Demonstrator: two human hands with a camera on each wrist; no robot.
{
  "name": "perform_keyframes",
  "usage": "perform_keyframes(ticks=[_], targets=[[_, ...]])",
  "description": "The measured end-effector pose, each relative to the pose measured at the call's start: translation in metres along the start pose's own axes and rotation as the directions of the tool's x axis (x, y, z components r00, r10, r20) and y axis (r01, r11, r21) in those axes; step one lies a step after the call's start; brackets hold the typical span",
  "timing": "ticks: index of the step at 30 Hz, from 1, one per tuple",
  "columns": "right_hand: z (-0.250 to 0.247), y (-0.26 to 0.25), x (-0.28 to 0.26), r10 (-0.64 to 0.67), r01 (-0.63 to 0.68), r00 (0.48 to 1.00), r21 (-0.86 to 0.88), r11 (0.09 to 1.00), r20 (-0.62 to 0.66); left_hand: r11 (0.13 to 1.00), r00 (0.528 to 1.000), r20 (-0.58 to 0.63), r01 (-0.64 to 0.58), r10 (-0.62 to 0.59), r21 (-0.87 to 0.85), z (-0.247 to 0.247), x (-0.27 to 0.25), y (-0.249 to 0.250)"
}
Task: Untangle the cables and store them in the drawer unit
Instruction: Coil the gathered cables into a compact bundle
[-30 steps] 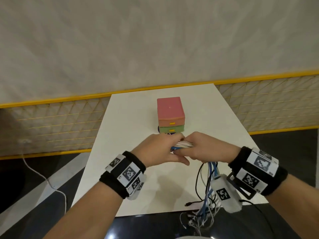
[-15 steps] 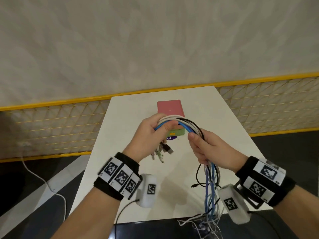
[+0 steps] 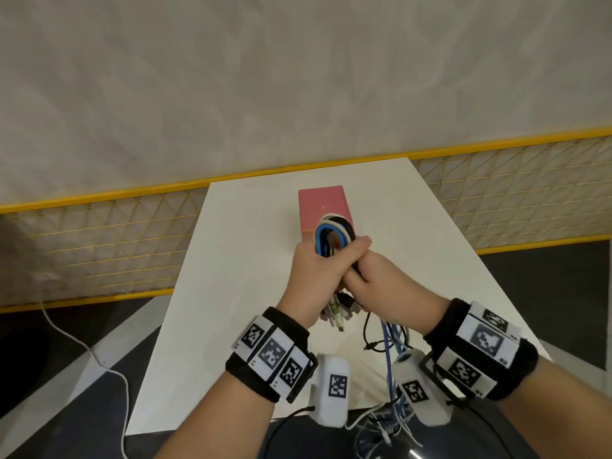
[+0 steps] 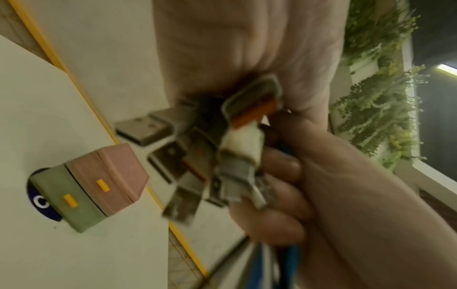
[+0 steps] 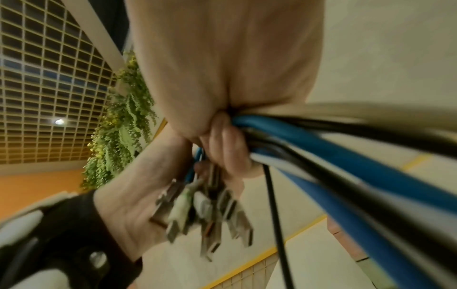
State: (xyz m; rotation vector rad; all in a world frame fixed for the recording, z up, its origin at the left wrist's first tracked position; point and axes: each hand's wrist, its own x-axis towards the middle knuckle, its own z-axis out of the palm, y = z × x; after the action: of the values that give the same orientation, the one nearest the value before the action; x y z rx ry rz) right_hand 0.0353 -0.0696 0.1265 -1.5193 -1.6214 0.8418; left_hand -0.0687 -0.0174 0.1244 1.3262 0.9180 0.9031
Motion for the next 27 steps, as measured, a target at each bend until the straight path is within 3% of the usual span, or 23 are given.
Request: perform_keyframes(ticks=[3, 7, 12, 15, 18, 22, 24, 27], targets=[[-0.006, -0.006, -0.001, -0.011, 0.011, 0.998, 0.008, 1.000, 0.065, 0.985, 0.974, -0.150, -0.159, 0.169, 0.071, 0.003, -0.001, 0.001], [-0.015, -0.010, 0.000, -0.095, 0.069, 0.992, 0.281, 0.957, 0.080, 0.949, 0.916, -0.249, -0.295, 0.314, 0.112, 0.004, 0.002, 0.010], [-0.013, 0.013, -0.012, -0.116, 0.065, 0.988, 0.410, 0.910, 0.101, 0.955, 0.876, -0.386, -0.292, 0.290, 0.055, -0.004, 0.009, 0.024], [0.001, 0.044, -0.027, -0.038, 0.005, 0.991, 0.248, 0.969, 0.127, 0.958, 0.869, -0.444, -0.277, 0.217, -0.073, -0.022, 0.021, 0.038], [0.025, 0.079, -0.042, 0.015, -0.017, 0.980, 0.007, 1.000, 0.196, 0.957, 0.874, -0.430, -0.282, 0.227, -0.068, -0.032, 0.024, 0.053], [0.030, 0.101, -0.048, 0.186, -0.142, 0.929, -0.155, 0.978, 0.319, 0.932, 0.888, -0.362, -0.345, 0.284, -0.114, -0.035, 0.021, 0.054], [0.022, 0.086, -0.042, 0.124, -0.106, 0.959, -0.083, 0.991, 0.255, 0.921, 0.896, -0.298, -0.373, 0.328, -0.108, -0.032, 0.019, 0.052], [0.015, 0.041, -0.018, -0.061, 0.049, 0.996, 0.176, 0.983, 0.061, 0.918, 0.910, -0.182, -0.391, 0.373, -0.074, -0.019, 0.014, 0.050]])
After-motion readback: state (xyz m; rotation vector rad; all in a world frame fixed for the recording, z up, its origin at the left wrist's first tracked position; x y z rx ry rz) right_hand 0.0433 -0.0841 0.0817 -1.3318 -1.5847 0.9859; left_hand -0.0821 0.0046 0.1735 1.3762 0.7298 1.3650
